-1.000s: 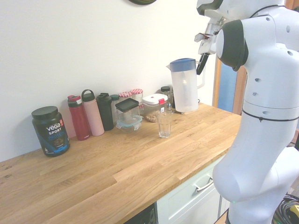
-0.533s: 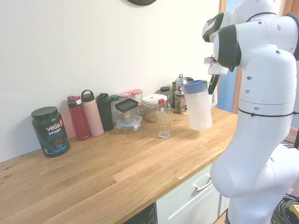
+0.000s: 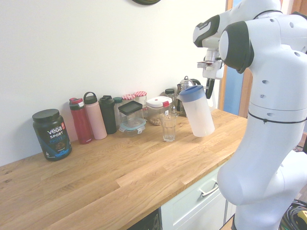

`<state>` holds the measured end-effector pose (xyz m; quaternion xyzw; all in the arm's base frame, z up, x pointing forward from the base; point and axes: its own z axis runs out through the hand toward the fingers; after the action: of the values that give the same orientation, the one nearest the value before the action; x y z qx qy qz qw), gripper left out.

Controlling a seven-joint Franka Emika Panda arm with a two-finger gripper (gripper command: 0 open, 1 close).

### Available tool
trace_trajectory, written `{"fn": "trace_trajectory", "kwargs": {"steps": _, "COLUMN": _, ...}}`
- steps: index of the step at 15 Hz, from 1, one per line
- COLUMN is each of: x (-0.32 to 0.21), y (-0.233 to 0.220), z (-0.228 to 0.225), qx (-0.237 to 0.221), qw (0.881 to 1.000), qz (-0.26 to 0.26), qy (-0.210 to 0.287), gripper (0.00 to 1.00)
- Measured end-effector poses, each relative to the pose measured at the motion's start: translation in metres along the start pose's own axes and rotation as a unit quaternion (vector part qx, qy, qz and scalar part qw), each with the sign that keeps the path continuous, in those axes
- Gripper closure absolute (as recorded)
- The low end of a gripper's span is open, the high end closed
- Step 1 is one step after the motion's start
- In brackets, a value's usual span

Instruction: Pour me some water

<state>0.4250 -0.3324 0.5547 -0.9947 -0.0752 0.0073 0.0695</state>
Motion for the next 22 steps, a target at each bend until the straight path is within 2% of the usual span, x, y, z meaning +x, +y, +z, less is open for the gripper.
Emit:
{"fn": "trace_trajectory", "kwargs": {"steps": 4, "x": 0.021, "y": -0.049, "z": -0.013, "qx": -0.074, "qw": 0.997, "qz": -0.016, "qy": -0.015, "gripper": 1.00}}
{"fn": "trace_trajectory", "kwargs": {"steps": 9, "x": 0.029, "y": -0.065, "z": -0.030, "qx": -0.174, "qw": 0.983, "qz": -0.037, "qy": -0.039, "gripper": 1.00}}
{"fn": "trace_trajectory", "kwargs": {"steps": 16, "x": 0.056, "y": -0.106, "z": 0.030, "qx": -0.255, "qw": 0.961, "qz": -0.067, "qy": -0.080, "gripper": 1.00}}
{"fn": "trace_trajectory", "kwargs": {"steps": 22, "x": 0.053, "y": -0.122, "z": 0.022, "qx": -0.302, "qw": 0.946, "qz": -0.082, "qy": -0.082, "gripper": 1.00}}
